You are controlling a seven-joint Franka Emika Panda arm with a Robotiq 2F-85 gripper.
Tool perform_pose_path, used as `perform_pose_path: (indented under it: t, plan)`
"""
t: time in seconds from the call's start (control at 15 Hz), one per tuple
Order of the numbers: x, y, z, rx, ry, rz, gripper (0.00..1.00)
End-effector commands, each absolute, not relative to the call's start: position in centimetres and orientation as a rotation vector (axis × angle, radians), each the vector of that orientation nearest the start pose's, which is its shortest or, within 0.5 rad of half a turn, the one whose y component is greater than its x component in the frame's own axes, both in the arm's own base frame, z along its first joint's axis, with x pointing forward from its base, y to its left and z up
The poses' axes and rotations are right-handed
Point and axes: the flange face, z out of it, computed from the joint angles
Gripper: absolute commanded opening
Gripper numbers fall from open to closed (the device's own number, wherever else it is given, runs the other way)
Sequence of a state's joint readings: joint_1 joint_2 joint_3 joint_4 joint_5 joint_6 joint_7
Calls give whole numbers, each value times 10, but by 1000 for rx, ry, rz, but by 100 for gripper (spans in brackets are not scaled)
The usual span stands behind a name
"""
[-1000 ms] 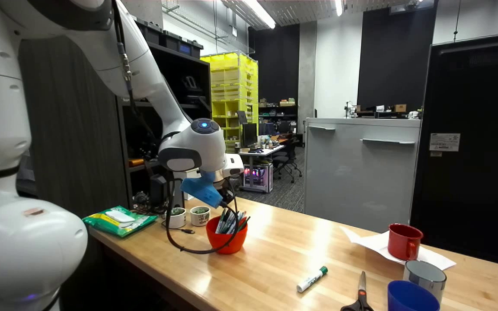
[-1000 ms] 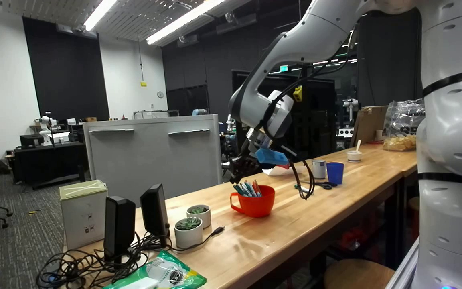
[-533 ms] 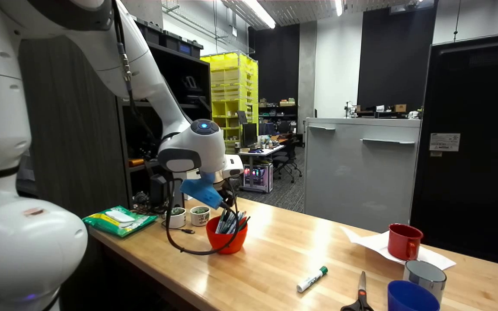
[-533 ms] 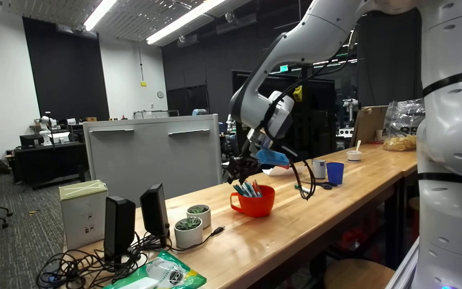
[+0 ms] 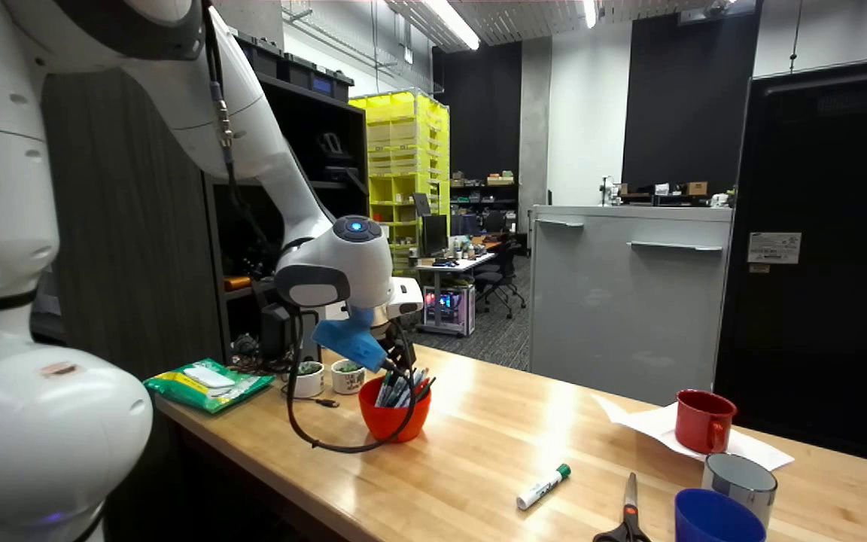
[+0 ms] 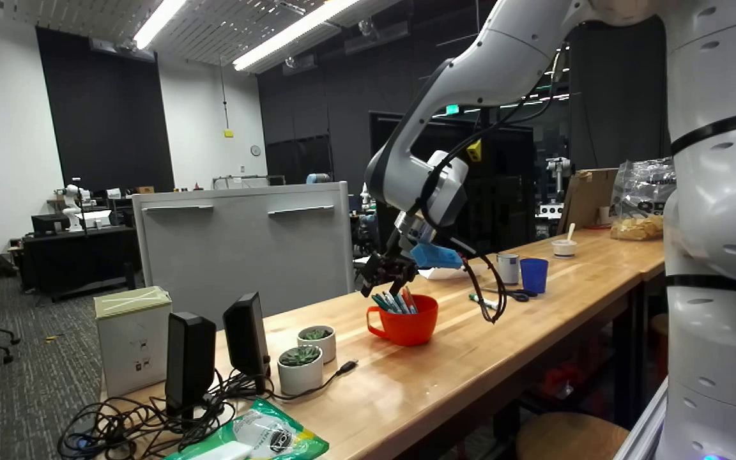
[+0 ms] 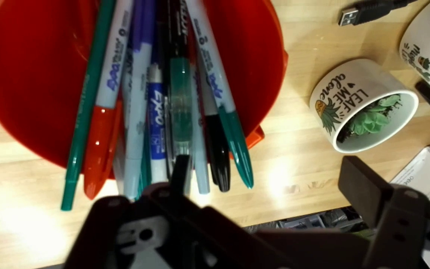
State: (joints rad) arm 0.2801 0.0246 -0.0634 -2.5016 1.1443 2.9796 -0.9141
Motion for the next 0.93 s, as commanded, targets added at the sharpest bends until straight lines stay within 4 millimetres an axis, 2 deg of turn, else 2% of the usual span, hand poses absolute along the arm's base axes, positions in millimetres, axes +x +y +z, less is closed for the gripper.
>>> perform_pose_path:
  t: [0.0, 0.07, 0.13, 0.27, 0.73, 0.8, 0.87]
  plan:
    - [472, 44, 292, -2791, -55, -707, 100]
    - [472, 44, 291, -2793, -56, -702, 77]
    - [472, 45, 290, -2794, -61, -702, 74]
    - [473, 46, 289, -2795, -63, -699, 61]
    - [472, 47, 289, -2794, -73, -697, 5]
    - [472, 46, 290, -2794, -72, -698, 1]
    - [471, 46, 290, -2793, -73, -699, 1]
